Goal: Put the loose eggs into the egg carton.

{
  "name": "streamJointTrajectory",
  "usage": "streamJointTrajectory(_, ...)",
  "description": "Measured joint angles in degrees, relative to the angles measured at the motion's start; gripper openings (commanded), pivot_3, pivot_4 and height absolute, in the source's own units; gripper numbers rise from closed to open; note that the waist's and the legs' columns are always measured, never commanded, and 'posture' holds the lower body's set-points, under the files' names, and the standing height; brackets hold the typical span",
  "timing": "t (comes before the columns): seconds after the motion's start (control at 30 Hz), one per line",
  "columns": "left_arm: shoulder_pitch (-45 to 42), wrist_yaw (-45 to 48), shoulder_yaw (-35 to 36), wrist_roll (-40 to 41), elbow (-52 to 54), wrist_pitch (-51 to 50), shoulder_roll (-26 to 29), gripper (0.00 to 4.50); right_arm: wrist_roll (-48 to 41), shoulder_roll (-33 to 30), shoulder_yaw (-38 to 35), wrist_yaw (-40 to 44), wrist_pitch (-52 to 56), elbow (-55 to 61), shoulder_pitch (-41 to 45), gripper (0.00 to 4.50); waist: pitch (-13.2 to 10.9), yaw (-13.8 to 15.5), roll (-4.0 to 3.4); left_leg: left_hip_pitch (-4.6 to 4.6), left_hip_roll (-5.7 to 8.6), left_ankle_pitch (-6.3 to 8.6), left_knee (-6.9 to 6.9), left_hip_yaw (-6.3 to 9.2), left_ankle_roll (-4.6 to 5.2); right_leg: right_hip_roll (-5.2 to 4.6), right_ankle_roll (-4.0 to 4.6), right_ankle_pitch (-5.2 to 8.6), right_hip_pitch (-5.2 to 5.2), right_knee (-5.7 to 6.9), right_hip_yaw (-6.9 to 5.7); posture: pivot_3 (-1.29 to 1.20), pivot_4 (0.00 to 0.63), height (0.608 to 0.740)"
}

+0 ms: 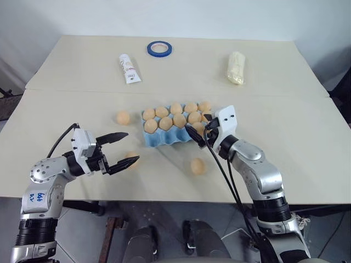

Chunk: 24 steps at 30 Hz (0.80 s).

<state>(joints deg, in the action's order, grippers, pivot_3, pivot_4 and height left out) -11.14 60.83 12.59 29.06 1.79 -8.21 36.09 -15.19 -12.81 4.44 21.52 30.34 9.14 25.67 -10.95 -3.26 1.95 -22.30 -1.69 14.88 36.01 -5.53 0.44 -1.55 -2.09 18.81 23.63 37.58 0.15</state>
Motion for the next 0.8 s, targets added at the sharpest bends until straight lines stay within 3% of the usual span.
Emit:
streamJointTrajectory(0.13, -0.5, 0.1, -0.1, 0.0, -0.1, -0.5, 0.1, 4.50, -3.0, -2.5, -0.6, 3.1, 2.3, 4.9, -0.9, 4.46, 0.0, 0.1, 0.00, -0.02, 0.00, 0.01, -0.04, 0.01, -0.01, 0.00, 0.00, 0.00, 0.02, -0.02, -0.02, 0.00, 0.150, 0.740)
streamJointTrajectory(0.3, -0.3, 1.0, 0.1, 0.3, -0.1, -1.6, 0.8, 4.50, -11.1, -13.6, -7.3, 12.8, 5.5, 12.9, -7.8, 4.46, 0.0, 0.5, 0.00, -0.06, 0.00, 0.08, -0.06, 0.06, 0.06, -0.02, -0.01, 0.00, -0.05, -0.23, -0.08, 0.00, 0.150, 0.740)
streamJointTrajectory(0.53, 0.9, 2.4, 0.8, 0.3, -0.9, -1.7, 1.5, 4.50, -16.7, -27.9, -15.7, 28.6, 3.8, 13.1, -22.1, 4.46, 0.0, 0.7, 0.01, 0.02, -0.04, 0.09, -0.05, 0.04, 0.07, 0.06, 0.02, 0.02, -0.11, -0.20, -0.03, 0.00, 0.150, 0.740)
streamJointTrajectory(0.8, 2.8, 3.5, 2.3, 0.3, -2.8, -1.3, 2.7, 4.50, -18.6, -30.7, -19.3, 34.0, 2.1, 12.9, -27.4, 4.46, 0.0, 0.4, 0.00, 0.04, -0.03, 0.07, 0.03, 0.02, 0.07, 0.03, 0.00, 0.01, -0.14, -0.16, 0.01, 0.00, 0.150, 0.740)
